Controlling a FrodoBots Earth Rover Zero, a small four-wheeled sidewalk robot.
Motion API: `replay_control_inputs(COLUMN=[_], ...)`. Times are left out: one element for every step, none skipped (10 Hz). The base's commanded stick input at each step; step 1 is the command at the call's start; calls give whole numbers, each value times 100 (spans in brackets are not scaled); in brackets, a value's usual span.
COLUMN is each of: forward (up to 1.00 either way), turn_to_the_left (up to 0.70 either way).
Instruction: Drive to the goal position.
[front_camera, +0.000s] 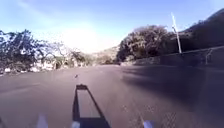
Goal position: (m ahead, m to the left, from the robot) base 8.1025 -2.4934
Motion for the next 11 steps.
replay_control_inputs(forward=[50,50,50,50,50,50,50,50,50,50,50], turn_to_the_left=[0,0,0,0,0,0,0,0,0,0,0])
